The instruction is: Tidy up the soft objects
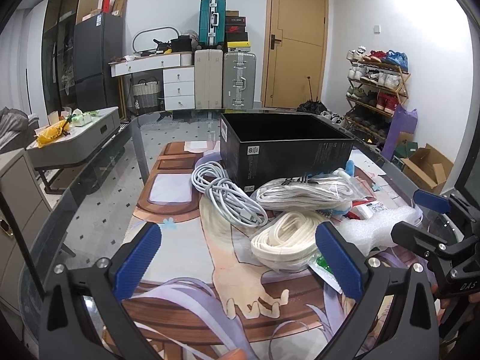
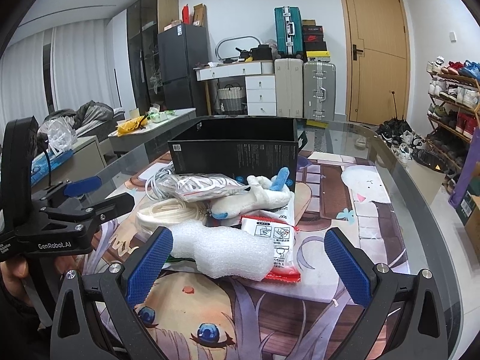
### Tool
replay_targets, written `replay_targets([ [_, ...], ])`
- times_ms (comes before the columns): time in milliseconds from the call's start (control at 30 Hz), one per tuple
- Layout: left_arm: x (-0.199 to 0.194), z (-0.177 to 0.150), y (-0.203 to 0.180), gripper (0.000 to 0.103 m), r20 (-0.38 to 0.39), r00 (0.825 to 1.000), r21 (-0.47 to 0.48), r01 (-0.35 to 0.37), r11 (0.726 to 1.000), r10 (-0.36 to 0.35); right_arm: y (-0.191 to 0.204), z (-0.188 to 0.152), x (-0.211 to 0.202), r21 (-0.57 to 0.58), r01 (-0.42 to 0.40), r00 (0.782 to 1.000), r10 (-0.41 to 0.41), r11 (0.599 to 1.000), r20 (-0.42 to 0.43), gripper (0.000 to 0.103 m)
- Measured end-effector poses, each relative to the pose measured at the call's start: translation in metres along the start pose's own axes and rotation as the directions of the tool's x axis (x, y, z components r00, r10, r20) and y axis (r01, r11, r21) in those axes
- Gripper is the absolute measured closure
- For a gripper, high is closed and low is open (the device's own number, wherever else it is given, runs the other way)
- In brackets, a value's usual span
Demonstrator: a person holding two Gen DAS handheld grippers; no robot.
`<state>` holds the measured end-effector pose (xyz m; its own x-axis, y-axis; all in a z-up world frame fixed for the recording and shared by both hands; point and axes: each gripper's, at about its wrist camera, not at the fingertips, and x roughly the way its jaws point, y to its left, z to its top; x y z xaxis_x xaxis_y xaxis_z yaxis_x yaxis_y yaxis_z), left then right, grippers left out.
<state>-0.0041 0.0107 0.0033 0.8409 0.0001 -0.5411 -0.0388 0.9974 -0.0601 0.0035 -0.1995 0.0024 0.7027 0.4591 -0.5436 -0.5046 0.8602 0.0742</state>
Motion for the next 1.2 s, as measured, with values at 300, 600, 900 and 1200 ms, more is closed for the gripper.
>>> replay_targets([
  [300, 0.003, 0.007, 0.005, 0.0, -0.021, 0.999, -0.001, 0.032, 0.999, -0.032, 0.007, 0.004, 0.006, -0.039, 0.011, 0.999, -0.013, 0.999, -0.042, 0.0],
  [600, 0.011, 0.012, 0.007, 0.0, -0.036, 0.998, 0.006, 0.048, 0.999, -0.047, 0.009, 0.003, 0.016, -0.02, -0.017, 0.995, 0.015, 1.0, -0.098, 0.0],
  [900, 0.021, 0.011, 0.003, 0.0, -0.081, 0.995, 0.022, 0.064, 0.998, -0.062, 0.018, 0.001, 0.024, -0.039, -0.038, 0.992, 0.033, 0.999, -0.125, 0.0],
  [1200, 0.022, 0.009, 0.005, 0.0, -0.095, 0.989, 0.017, 0.116, 0.993, -0.114, 0.015, -0.001, 0.02, -0.018, -0.061, 0.992, 0.059, 0.998, -0.108, 0.014],
])
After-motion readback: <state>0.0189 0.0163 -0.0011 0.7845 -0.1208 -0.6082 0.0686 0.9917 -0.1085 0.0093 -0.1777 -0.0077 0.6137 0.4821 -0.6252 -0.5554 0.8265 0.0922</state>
